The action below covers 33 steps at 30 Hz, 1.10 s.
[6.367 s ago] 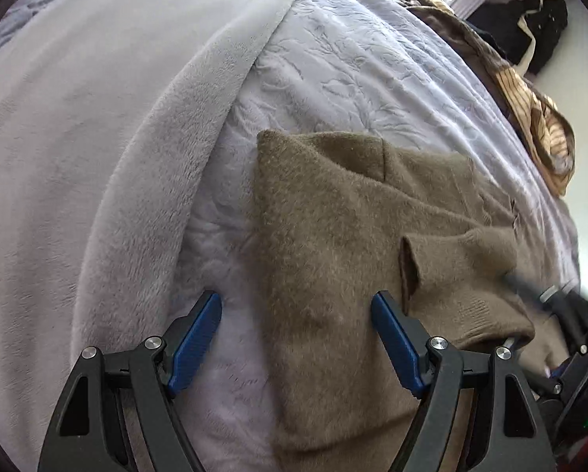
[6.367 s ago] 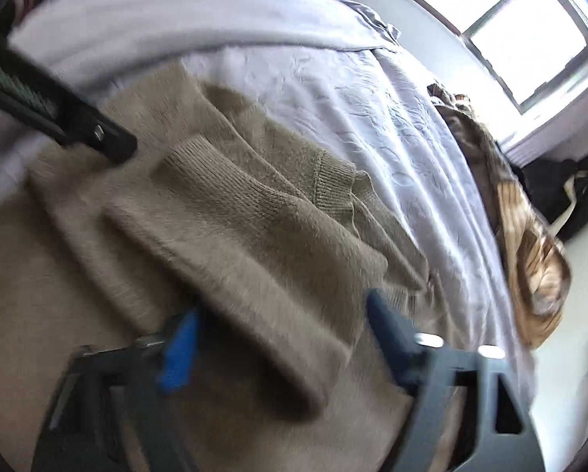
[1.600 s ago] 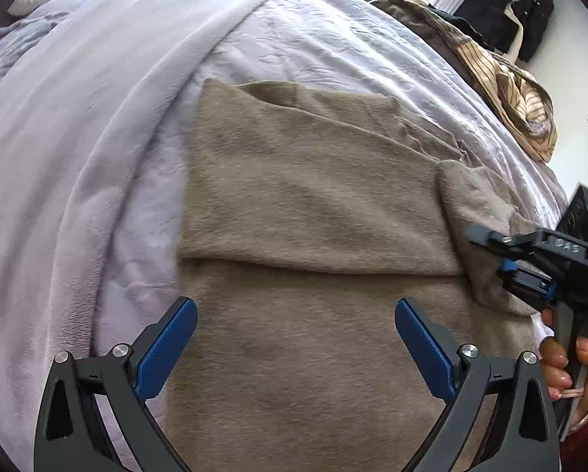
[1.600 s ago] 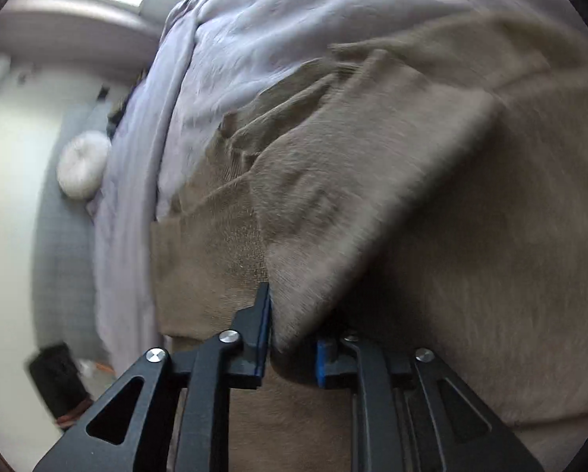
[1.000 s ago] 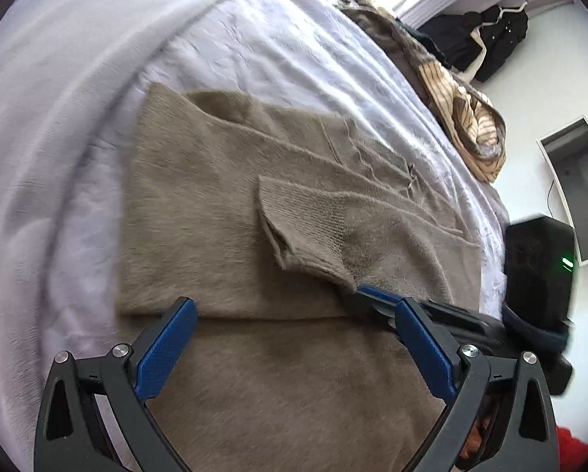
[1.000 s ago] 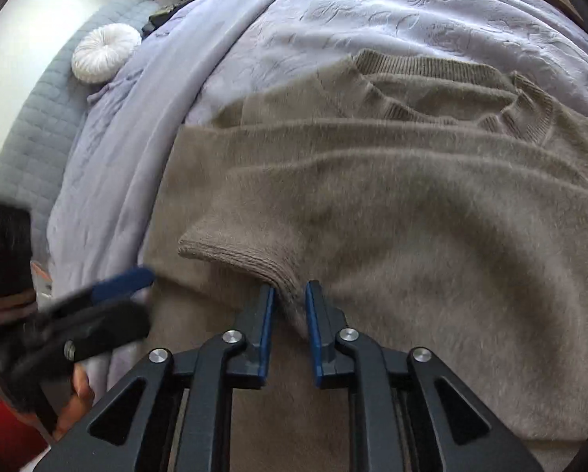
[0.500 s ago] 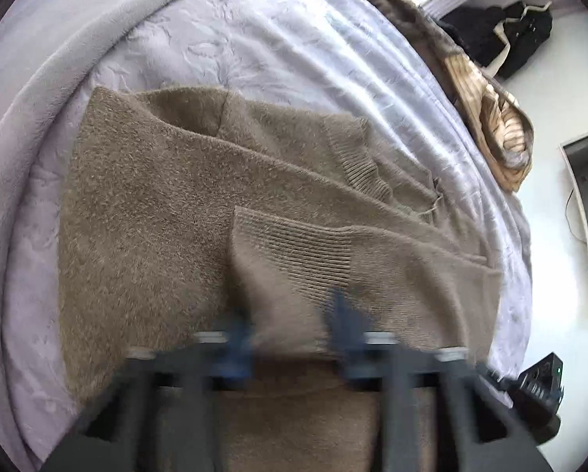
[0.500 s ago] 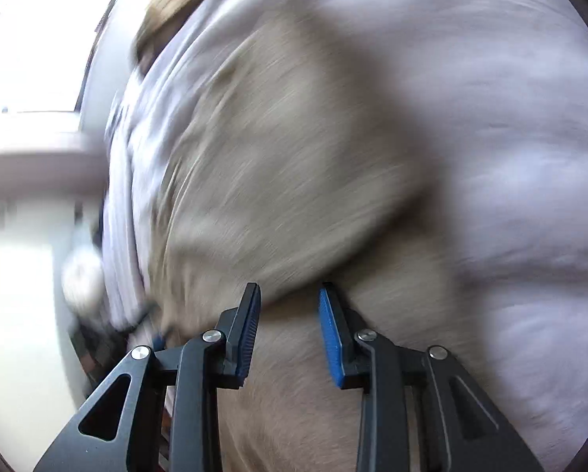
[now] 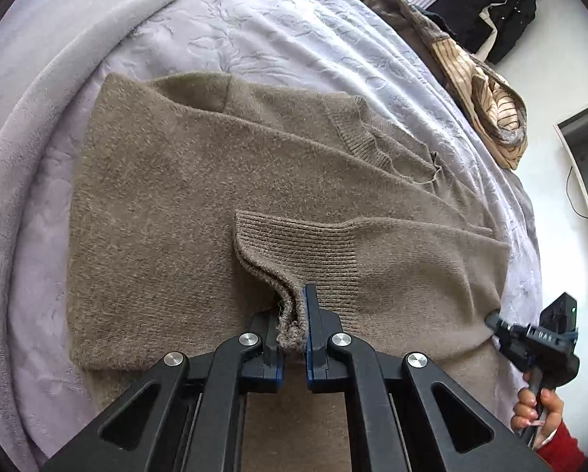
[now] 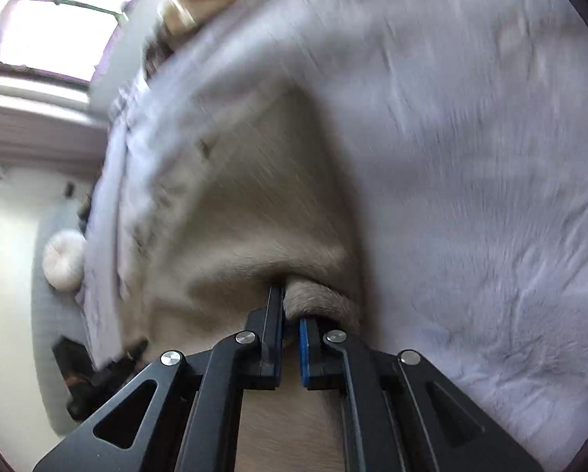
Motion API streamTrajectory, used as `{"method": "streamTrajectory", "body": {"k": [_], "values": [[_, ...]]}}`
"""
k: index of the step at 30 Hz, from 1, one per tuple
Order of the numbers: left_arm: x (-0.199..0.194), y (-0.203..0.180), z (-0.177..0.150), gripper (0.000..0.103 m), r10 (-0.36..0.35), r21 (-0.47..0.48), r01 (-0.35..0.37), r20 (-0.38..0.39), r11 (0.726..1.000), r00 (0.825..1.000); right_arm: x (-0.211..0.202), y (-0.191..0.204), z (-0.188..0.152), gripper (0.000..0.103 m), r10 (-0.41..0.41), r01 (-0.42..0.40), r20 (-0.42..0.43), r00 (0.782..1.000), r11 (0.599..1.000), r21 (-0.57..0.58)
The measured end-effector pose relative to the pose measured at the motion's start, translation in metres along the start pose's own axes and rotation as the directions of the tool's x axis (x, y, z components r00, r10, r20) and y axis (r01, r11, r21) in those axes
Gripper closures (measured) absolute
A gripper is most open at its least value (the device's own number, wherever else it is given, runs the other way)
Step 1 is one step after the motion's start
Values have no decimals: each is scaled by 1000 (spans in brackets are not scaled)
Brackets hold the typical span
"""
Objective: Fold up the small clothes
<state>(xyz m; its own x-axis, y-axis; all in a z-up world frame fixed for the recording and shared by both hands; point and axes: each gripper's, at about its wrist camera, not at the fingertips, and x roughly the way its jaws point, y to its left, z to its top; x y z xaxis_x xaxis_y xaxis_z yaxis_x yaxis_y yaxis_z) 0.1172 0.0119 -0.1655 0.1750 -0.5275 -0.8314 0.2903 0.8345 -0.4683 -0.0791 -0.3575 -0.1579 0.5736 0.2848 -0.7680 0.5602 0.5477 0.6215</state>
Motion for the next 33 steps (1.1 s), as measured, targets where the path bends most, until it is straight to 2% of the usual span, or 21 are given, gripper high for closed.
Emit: {"method": "streamTrajectory", "body": {"k": [3,5,8,11,12,17,19,23,25,28,33], "values": [[-3,-1,1,95,21,41,-20,-5,999,1000,-13,4,-10,87,-7,7,-13,1000,999,-35],[-3,-4,2,95,34,60,-33,-15,998,999,-25,10,-15,86,-3,3,-6,1000,998,-59],[-6,-10,4,95,52,84,-51,-8,995,999,-45,26,-4,84,-13,19,54,998,993,-114],[-3,-12,5,95,67,90,-65,-13,994,998,-43,26,21,58,-73,88,110,991,987,-133],[-3,-12,4,95,69,88,-68,-12,994,998,-39,26,32,58,-78,94,122,989,987,-132],[-2,-11,3,95,78,82,-78,-6,994,997,3,21,72,58,-120,127,71,990,986,-105],[-6,-14,4,95,83,83,-83,12,993,997,14,27,78,97,-95,97,35,995,991,-89],[-14,-25,4,95,87,121,-93,59,988,994,-12,64,80,95,-83,114,135,987,963,-243],[-5,-26,5,95,130,144,-137,57,980,990,-9,66,86,95,-122,154,131,984,949,-275],[5,-18,3,95,156,127,-159,38,979,987,15,49,90,95,-242,262,104,965,919,-293],[-8,-11,2,94,195,116,-199,42,973,980,1,27,80,88,-230,251,125,965,948,-197]]}}
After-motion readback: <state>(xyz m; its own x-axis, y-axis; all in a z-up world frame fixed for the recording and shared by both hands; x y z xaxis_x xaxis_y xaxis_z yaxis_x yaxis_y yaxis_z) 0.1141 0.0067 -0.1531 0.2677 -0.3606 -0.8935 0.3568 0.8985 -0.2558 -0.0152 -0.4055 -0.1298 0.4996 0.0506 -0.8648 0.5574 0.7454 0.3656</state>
